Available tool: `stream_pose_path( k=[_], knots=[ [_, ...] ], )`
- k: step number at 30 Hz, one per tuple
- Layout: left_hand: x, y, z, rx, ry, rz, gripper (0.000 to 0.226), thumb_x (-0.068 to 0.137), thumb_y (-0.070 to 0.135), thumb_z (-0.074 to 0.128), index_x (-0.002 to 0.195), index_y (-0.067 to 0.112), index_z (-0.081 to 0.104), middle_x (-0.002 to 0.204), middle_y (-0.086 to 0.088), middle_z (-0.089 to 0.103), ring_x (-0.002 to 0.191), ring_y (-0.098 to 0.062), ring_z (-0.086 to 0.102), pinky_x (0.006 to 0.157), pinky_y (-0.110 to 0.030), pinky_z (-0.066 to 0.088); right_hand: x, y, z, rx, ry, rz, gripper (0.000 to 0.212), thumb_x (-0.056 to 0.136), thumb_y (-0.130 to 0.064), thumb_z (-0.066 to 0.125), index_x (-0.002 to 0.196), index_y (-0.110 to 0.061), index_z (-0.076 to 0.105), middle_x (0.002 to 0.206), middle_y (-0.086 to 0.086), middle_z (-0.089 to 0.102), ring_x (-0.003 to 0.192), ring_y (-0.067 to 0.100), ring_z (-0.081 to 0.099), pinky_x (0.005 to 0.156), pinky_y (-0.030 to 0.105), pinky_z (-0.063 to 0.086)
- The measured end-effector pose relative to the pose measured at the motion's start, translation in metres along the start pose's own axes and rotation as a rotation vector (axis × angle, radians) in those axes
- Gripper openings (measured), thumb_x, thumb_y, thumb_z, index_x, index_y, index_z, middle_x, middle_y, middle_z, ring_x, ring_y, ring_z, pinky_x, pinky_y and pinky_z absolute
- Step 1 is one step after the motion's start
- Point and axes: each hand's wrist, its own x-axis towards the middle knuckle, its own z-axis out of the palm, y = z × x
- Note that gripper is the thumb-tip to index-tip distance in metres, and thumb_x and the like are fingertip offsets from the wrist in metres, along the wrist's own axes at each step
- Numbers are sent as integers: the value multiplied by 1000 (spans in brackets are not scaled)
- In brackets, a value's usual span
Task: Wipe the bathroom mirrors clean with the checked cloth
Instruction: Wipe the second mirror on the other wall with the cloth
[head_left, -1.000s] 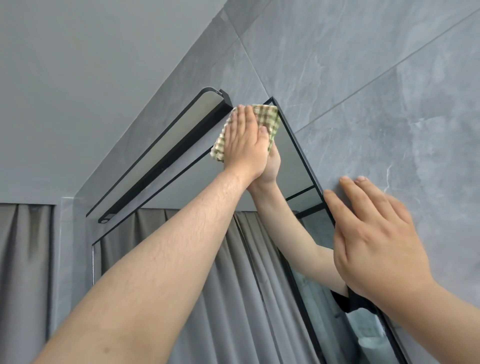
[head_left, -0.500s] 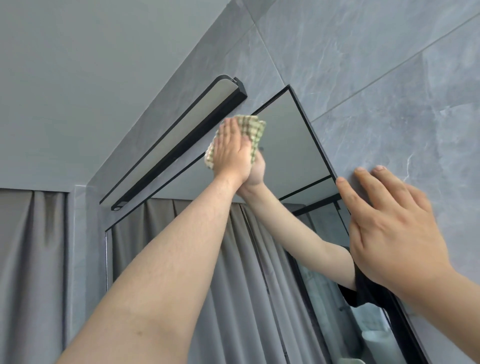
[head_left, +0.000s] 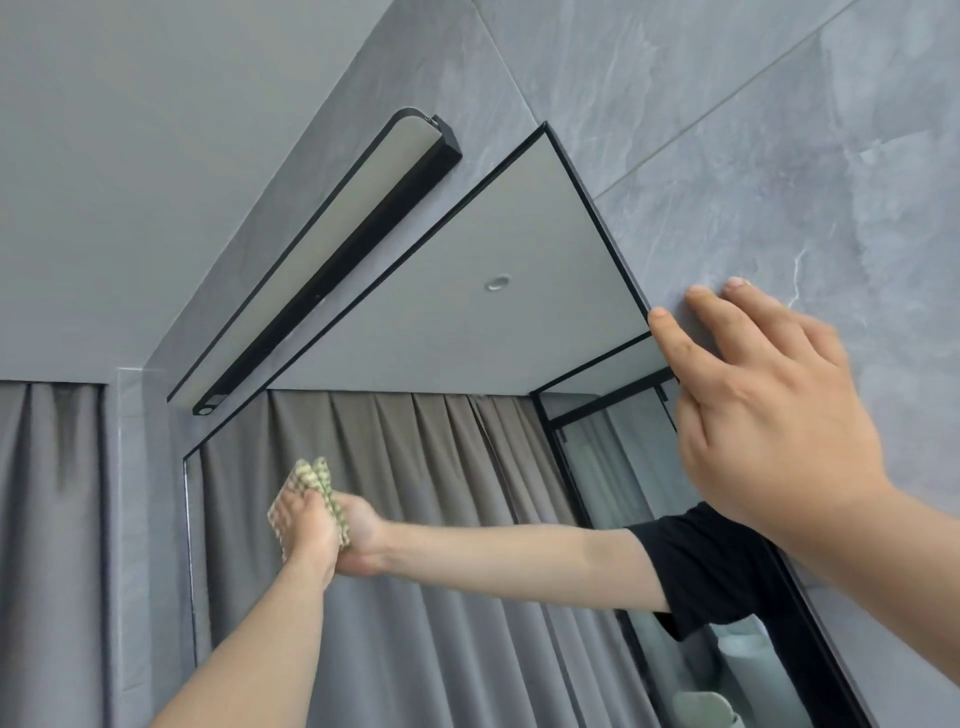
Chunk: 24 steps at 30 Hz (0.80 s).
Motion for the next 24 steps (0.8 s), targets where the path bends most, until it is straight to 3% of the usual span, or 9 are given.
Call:
stream_pose_path(
  k=[6, 13, 18, 21, 24],
  knots=[
    [-9, -26, -3, 10, -33, -63, 53, 105, 20, 32, 155, 1, 24, 163, -14, 20, 152, -25, 12, 124, -36, 4, 0, -1, -2, -2, -6, 4, 56, 84, -19, 38, 134, -8, 60, 136, 22, 56, 134, 41, 44, 103, 50, 29],
    [-27, 19, -2, 17, -132, 112, 57, 109, 25, 24, 159, 11, 1, 167, 0, -8, 152, -10, -12, 121, -27, -12, 2, -2, -2, -2, -15, 7, 56, 84, -18, 39, 134, -8, 60, 136, 21, 56, 134, 41, 44, 103, 49, 29],
    [-57, 120, 6, 53, -198, 427, 61, 105, 31, 23, 157, 7, 0, 166, -6, -7, 152, -13, -10, 119, -22, -14, 3, -1, -2, 0, -26, 2, 59, 84, -22, 34, 134, -8, 60, 137, 22, 56, 134, 41, 44, 104, 49, 27],
    [-89, 189, 14, 113, -253, 710, 73, 93, 40, 15, 157, 10, -3, 165, -3, -12, 147, -6, -17, 117, -20, -17, 2, 0, -3, -7, -26, 0, 57, 84, -21, 36, 134, -7, 59, 136, 20, 56, 134, 40, 44, 103, 48, 27],
    [-126, 250, 23, 149, -274, 977, 67, 99, 37, 13, 157, 14, -8, 165, 0, -16, 144, -1, -23, 117, -22, -19, 2, -1, -2, -4, -20, -7, 56, 85, -20, 37, 134, -7, 60, 135, 19, 58, 133, 40, 45, 103, 47, 27]
  ],
)
